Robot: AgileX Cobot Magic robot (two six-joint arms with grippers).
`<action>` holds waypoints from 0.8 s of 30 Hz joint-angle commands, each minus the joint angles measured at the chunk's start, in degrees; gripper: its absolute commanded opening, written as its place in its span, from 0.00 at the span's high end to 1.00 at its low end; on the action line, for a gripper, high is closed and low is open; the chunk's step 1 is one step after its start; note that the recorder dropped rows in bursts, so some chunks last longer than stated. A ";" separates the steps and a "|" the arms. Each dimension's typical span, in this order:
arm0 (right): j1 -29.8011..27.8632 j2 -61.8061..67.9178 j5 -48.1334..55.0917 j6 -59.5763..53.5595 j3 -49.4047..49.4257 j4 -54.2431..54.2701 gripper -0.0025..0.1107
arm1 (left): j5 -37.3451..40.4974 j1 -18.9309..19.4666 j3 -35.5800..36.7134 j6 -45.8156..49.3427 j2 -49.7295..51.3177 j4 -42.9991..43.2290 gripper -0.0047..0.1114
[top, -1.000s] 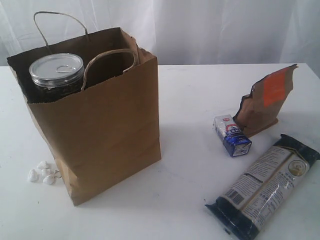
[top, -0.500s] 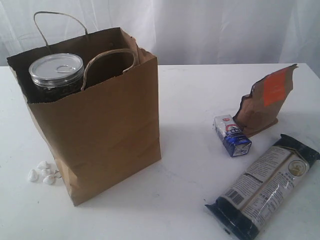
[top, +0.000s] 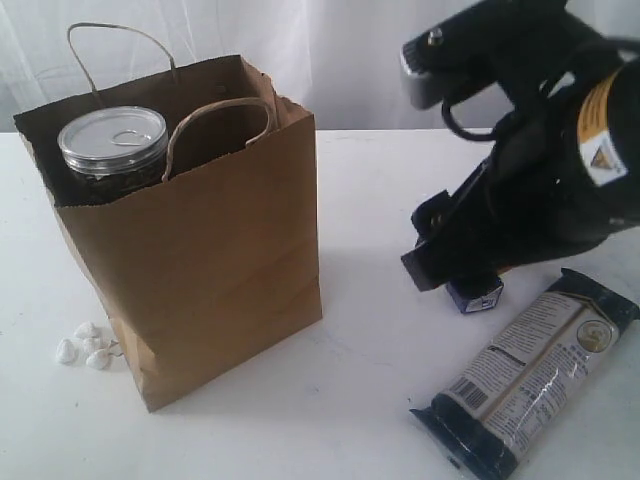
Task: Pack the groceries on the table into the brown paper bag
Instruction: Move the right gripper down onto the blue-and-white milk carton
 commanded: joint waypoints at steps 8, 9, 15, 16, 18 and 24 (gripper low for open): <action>-16.90 3.69 -14.83 8.71 8.88 -2.51 0.30 | 0.19 -0.32 0.21 -0.38 -0.33 0.23 0.96; -18.00 4.83 -15.85 7.78 8.88 -0.68 0.30 | 0.19 -0.32 0.21 -0.38 -0.33 0.23 0.96; -22.21 13.52 -20.68 0.24 8.77 9.89 0.30 | 0.19 -0.32 0.21 -0.38 -0.33 0.23 0.96; -22.51 15.25 -20.84 0.00 8.49 10.00 0.30 | 0.19 -0.32 0.21 -0.38 -0.33 0.23 0.96; -23.27 18.63 -20.80 -1.16 7.74 10.00 0.30 | 0.19 -0.32 0.21 -0.38 -0.33 0.23 0.96; -25.95 25.30 -20.41 -5.23 4.50 10.09 0.30 | 0.19 -0.32 0.21 -0.38 -0.33 0.23 0.96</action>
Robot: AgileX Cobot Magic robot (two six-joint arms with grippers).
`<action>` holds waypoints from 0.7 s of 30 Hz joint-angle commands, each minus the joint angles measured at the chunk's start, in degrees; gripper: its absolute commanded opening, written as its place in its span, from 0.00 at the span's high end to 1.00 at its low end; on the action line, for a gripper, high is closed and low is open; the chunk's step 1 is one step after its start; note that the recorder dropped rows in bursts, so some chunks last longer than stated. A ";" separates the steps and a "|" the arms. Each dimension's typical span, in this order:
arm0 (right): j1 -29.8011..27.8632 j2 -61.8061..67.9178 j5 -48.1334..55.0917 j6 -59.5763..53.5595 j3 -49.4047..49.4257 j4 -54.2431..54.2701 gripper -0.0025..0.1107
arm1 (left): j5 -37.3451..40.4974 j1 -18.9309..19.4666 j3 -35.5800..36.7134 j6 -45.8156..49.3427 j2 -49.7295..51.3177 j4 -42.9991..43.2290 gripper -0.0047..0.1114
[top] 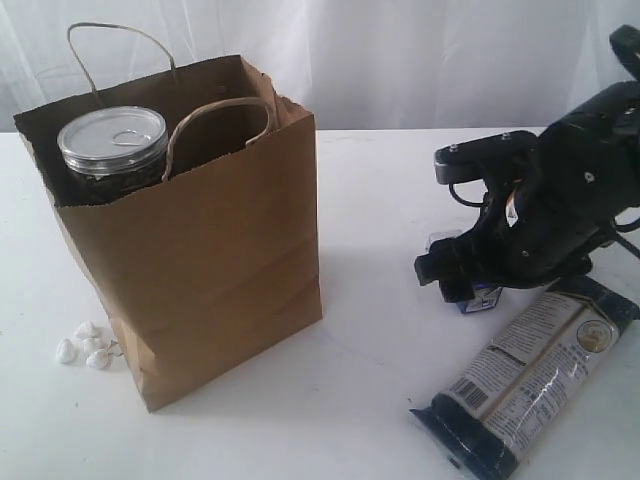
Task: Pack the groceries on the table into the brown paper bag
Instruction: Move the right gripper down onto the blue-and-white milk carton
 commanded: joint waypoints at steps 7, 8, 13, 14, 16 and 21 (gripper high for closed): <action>-4.04 7.50 -1.17 -7.27 -6.66 0.62 0.30 | 0.19 -0.32 0.21 -0.38 -0.33 0.23 0.96; -4.44 8.08 -1.17 -7.93 -7.20 0.88 0.30 | 0.19 -0.32 0.21 -0.38 -0.33 0.23 0.96; -5.95 11.74 -1.17 -13.27 -10.21 3.93 0.30 | 0.19 -0.32 0.21 -0.38 -0.33 0.23 0.96; -6.18 12.52 -1.17 -14.46 -10.71 4.75 0.30 | 0.19 -0.32 0.21 -0.38 -0.33 0.23 0.96; -6.29 14.26 -1.31 -16.20 -11.97 5.39 0.30 | 0.19 -0.32 0.21 -0.38 -0.33 0.23 0.96; -6.29 18.64 -1.45 -19.60 -14.83 7.20 0.30 | 0.19 -0.32 0.21 -0.38 -0.33 0.23 0.96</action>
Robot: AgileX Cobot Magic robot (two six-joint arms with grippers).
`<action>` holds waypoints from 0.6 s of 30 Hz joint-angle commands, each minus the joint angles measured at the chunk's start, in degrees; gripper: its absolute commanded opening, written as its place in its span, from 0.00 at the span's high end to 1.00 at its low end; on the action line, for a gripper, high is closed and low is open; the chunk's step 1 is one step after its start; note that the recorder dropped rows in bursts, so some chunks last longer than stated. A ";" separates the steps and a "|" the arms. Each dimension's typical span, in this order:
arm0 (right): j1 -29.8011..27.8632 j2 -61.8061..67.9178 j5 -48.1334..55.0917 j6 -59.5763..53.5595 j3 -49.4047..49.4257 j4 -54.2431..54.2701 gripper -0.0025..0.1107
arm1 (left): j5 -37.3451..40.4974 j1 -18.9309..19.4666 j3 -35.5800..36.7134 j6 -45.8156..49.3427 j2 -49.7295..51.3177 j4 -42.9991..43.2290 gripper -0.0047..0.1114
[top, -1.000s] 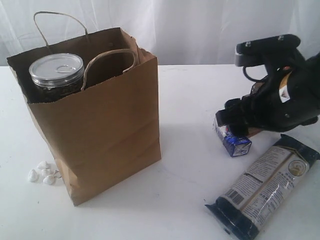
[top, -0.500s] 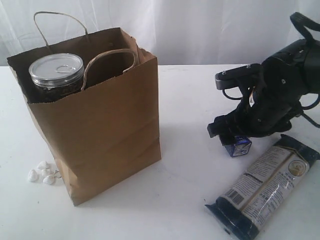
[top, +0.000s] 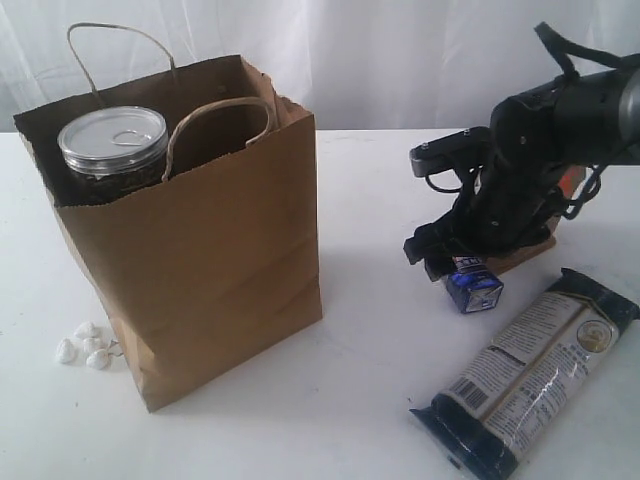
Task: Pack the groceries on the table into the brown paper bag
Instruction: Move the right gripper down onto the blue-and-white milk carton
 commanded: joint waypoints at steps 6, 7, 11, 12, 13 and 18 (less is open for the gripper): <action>-0.40 8.15 -1.15 -4.56 -4.04 1.84 0.30 | 0.19 -0.32 0.21 -0.38 -0.33 0.23 0.96; -0.40 8.70 -1.26 -5.01 -4.30 1.84 0.30 | 0.19 -0.32 0.21 -0.38 -0.33 0.23 0.96; -0.40 10.83 -1.50 -5.33 -4.92 1.84 0.30 | 0.19 -0.32 0.21 -0.38 -0.33 0.23 0.96; -0.40 11.13 -1.63 -5.33 -4.91 1.84 0.30 | 0.19 -0.32 0.21 -0.38 -0.33 0.23 0.96; -0.40 11.26 -1.95 -5.33 -4.91 1.84 0.30 | 0.31 -0.32 0.21 -0.38 -0.33 0.23 0.96; -0.40 11.38 -2.66 -5.64 -5.42 1.84 0.39 | 0.31 -0.32 0.21 -0.38 -0.33 0.23 0.96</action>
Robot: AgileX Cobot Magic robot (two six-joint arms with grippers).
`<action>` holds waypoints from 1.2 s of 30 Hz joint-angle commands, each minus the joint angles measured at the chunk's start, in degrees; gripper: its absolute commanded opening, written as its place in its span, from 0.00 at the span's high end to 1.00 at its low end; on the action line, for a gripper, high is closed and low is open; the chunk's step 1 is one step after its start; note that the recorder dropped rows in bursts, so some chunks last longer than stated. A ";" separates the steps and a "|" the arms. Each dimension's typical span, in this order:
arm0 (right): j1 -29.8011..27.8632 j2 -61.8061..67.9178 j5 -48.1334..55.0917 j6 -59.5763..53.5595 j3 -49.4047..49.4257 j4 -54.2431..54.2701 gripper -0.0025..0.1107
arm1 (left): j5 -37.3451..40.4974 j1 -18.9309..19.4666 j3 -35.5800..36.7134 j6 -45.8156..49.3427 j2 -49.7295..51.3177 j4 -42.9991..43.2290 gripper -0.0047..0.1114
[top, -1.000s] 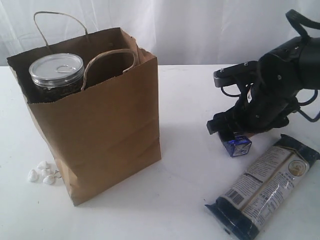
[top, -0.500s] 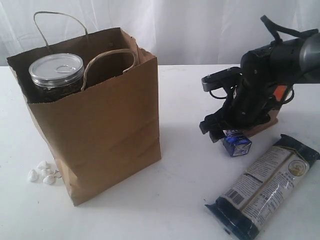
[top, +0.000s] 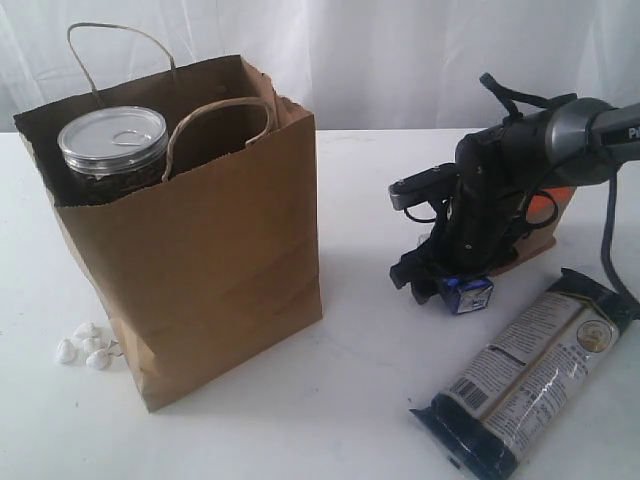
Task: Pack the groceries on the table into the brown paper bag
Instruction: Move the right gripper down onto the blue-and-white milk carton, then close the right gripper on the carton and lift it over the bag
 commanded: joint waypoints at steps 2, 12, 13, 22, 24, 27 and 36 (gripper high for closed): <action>-0.17 0.20 -0.60 -0.78 -1.06 0.02 0.46 | 0.31 -0.32 0.21 -0.38 -0.33 0.23 0.96; -0.17 -1.36 0.15 2.44 -1.30 0.02 0.98 | 0.31 -0.32 0.21 -0.38 -0.33 0.23 0.96; -0.17 -2.03 0.50 2.85 -1.30 0.02 0.98 | 0.31 -0.32 0.21 -0.38 -0.33 0.23 0.96; -0.17 -15.58 3.30 2.59 -1.30 1.65 0.98 | 0.31 -0.32 0.21 -0.38 -0.33 0.23 0.96; -0.17 -19.85 2.77 2.59 -1.30 2.06 0.98 | 0.31 -0.32 0.21 -0.38 -0.33 0.23 0.96; -0.06 -25.71 0.64 2.59 -1.33 2.89 0.98 | 0.31 -0.32 0.21 -0.38 -0.33 0.23 0.96; 5.80 -36.13 -5.35 -9.45 -8.11 11.33 0.98 | 0.31 -0.32 0.21 -0.38 -0.33 0.23 0.96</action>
